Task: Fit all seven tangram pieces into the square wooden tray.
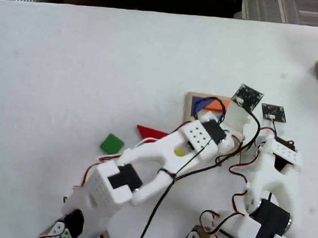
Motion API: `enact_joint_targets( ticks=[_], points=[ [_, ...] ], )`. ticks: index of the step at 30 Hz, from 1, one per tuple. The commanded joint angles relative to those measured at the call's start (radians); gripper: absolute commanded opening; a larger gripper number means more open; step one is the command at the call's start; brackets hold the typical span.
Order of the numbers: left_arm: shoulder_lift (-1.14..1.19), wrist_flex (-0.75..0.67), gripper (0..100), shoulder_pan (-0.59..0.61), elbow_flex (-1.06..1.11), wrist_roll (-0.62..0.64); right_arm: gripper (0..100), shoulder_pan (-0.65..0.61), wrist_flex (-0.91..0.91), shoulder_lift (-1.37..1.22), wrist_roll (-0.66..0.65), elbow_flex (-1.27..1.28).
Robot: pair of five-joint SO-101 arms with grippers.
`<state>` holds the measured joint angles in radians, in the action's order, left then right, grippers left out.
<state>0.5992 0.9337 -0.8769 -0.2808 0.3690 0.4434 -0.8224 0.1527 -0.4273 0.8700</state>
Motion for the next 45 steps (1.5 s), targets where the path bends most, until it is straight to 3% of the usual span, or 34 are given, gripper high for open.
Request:
enact_joint_targets(
  ticks=[1, 11, 25, 28, 31, 37, 45],
  points=[
    [0.041, -0.120, 2, -0.013, -0.057, -0.014, 1.7, -0.008, -0.001, -0.001, -0.003, -0.028],
    [0.134, -0.212, 2, 0.056, -0.086, -0.015, 1.7, -0.007, -0.001, -0.001, -0.006, -0.028],
    [0.303, 0.129, 2, 0.122, -0.419, -0.005, 1.7, -0.005, -0.001, -0.001, -0.009, -0.028],
    [0.300, 0.181, 2, 0.150, -0.420, 0.078, 1.7, -0.005, -0.001, -0.001, -0.009, -0.028],
    [0.297, 0.195, 2, 0.183, -0.422, 0.155, 1.7, -0.005, -0.001, -0.001, -0.011, -0.028],
    [0.302, 0.186, 2, 0.225, -0.473, 0.180, 1.7, -0.005, -0.001, -0.001, -0.011, -0.028],
    [0.305, 0.198, 2, 0.127, -0.574, 0.170, 1.7, -0.007, -0.001, -0.001, -0.011, -0.028]
  ],
)
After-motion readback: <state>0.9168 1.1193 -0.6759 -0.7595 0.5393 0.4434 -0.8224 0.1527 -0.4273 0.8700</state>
